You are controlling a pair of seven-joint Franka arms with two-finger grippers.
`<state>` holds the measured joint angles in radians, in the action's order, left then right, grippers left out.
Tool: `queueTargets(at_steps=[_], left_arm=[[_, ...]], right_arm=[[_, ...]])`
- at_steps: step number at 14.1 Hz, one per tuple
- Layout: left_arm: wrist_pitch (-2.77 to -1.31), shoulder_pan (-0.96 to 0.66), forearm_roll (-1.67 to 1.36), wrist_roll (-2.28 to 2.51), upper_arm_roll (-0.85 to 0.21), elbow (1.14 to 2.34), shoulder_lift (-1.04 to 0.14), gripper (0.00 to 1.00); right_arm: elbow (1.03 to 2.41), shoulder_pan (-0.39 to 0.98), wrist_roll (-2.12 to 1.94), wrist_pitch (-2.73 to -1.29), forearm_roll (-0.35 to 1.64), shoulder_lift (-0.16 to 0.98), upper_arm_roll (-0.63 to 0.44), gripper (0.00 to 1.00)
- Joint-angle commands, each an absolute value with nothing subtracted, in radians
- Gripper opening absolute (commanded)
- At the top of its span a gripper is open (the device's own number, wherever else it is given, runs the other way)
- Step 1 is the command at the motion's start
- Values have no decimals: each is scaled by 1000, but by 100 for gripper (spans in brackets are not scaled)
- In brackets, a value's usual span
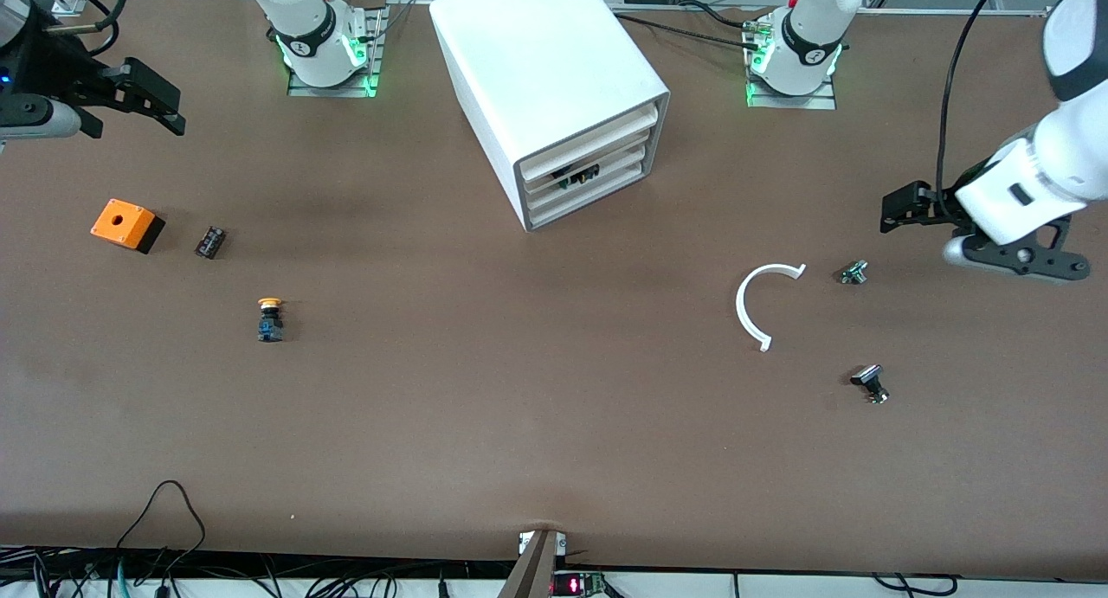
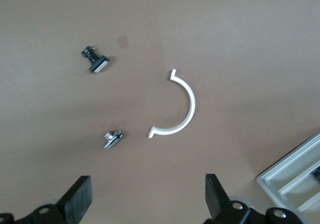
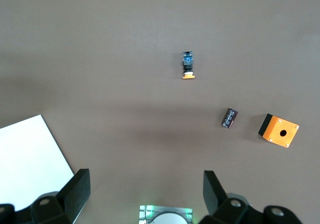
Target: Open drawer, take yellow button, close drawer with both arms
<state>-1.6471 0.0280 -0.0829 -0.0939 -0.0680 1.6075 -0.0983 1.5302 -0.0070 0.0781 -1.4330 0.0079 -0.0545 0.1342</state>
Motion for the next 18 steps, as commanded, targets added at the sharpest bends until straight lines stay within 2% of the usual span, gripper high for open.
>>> queueTargets(at_steps=[1, 5, 18], left_arm=[[-1730, 14, -124, -126, -28, 1799, 61, 100], [-1720, -28, -20, -126, -26, 1787, 71, 100], [-1674, -17, -21, -124, -41, 1749, 51, 100]], right_arm=[[1632, -9, 87, -1506, -5, -107, 132, 100], [1641, 14, 87, -1535, -11, -92, 110, 100], [1606, 6, 115, -1519, 14, -67, 78, 100]])
